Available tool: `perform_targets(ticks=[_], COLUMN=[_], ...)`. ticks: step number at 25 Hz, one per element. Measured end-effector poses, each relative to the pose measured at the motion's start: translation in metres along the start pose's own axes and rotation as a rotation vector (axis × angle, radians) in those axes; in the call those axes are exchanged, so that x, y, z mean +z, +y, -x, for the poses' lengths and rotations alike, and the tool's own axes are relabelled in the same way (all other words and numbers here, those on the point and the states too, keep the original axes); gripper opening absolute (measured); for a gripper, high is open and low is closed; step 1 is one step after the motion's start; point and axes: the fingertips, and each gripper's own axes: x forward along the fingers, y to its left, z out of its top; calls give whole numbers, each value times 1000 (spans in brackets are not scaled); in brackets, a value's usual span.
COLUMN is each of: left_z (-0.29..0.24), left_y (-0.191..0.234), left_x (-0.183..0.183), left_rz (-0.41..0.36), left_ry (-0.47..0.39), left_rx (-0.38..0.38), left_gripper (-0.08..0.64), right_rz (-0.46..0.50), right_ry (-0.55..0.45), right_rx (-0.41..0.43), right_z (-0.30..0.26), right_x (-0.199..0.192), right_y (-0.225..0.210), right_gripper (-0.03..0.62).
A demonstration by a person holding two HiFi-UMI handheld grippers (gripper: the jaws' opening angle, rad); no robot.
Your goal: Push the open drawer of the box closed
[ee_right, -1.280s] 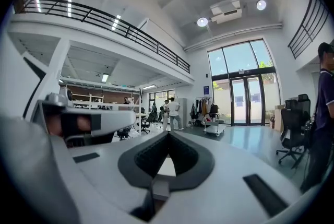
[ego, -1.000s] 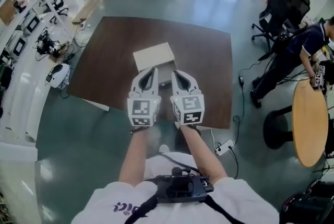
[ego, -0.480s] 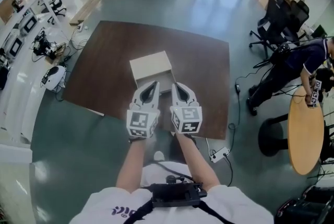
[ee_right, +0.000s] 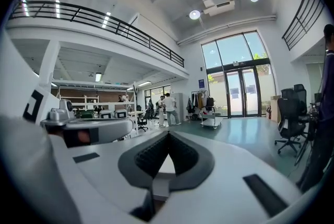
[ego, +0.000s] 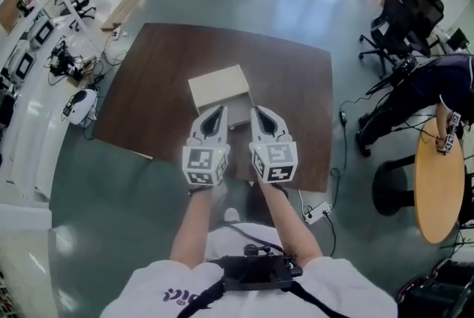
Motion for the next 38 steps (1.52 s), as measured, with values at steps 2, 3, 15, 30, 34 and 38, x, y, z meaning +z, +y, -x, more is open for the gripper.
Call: perform_targets(ticks=[2,3,15,30,34,38], left_z=[1,2,0,-21,-22,-21], left_y=[4,6,-11,17,35,55], left_x=[0,0,-21,-74,-87,-105], left_rz=[20,23,56,76,96,103], left_ry=[3,-5,9,54,82,106], left_rx=[15,22,-7,66,104,137], left_gripper=[9,9,9,9,9,9], right_rz=[4,5,-25,-55,-82,-80], right_ry=[-18,-24,-5,134,238,325], right_rx=[13,16,67,148,164,165], right_z=[0,0,0,-28,-34,-41], right_x=[4,5,-10,-91,-133,-176], right_y=[3,4,0,-9,-10,-8], right_gripper=[5,5,5,5,5,5])
